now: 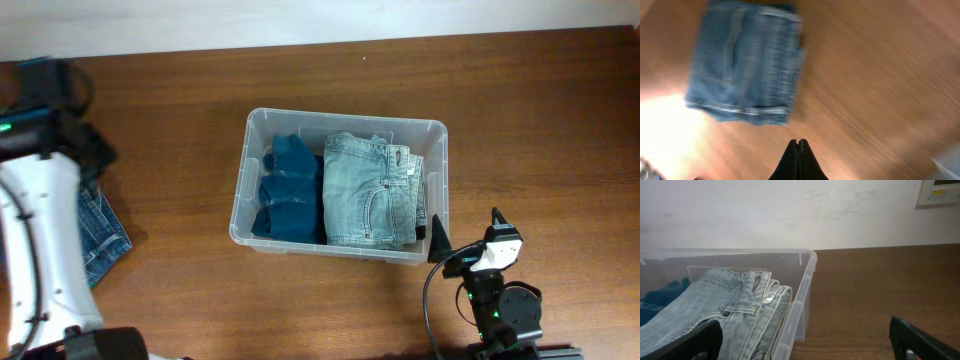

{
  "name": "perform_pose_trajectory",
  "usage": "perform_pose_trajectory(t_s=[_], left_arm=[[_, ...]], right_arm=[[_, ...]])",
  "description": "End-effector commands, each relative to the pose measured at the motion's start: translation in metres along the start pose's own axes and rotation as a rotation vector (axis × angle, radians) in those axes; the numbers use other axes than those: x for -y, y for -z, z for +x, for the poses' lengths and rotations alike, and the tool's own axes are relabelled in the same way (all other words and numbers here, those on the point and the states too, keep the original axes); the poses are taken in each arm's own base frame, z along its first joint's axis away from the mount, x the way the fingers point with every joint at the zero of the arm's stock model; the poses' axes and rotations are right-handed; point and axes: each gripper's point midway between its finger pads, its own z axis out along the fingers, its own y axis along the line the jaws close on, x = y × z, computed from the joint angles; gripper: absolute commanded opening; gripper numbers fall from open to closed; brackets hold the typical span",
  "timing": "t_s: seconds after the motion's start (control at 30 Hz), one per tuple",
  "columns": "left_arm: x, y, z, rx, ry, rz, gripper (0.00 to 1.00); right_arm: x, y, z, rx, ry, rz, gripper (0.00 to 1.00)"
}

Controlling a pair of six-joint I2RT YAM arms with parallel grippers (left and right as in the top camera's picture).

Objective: Pack container
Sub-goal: 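Move the left gripper back to the dark blue jeans on the left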

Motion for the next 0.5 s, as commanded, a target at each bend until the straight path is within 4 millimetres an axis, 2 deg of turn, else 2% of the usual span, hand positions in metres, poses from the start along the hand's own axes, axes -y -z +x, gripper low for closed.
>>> perform_pose_trajectory(t_s=[0.0,0.17,0.2,0.37,0.4,0.47], left_arm=[[-0.059,-0.019,-0.010,-0.018,0.136,-0.133,0.01],[-0.119,-0.031,-0.012,-0.051,0.285,-0.210,0.01],[-0.138,-0.037,-0.010,-0.067,0.330,-0.236,0.01],[-0.176,-0.061,0.006,-0.116,0.423,-0.292,0.01],[-0.187,-0.074,0.015,-0.141,0.452,-0.311,0.00],[-0.195,-0.090,0.027,-0.163,0.478,-0.317,0.00]], right_arm=[[0.005,0.000,0.002,0.003,-0.001,0.024,0.98],[0.005,0.000,0.002,0.003,-0.001,0.024,0.99],[0.005,0.000,0.001,0.003,-0.001,0.024,0.98],[0.005,0.000,0.001,0.003,-0.001,0.024,0.99],[0.005,0.000,0.001,0.003,-0.001,0.024,0.99],[0.005,0.000,0.001,0.003,-0.001,0.024,0.99]])
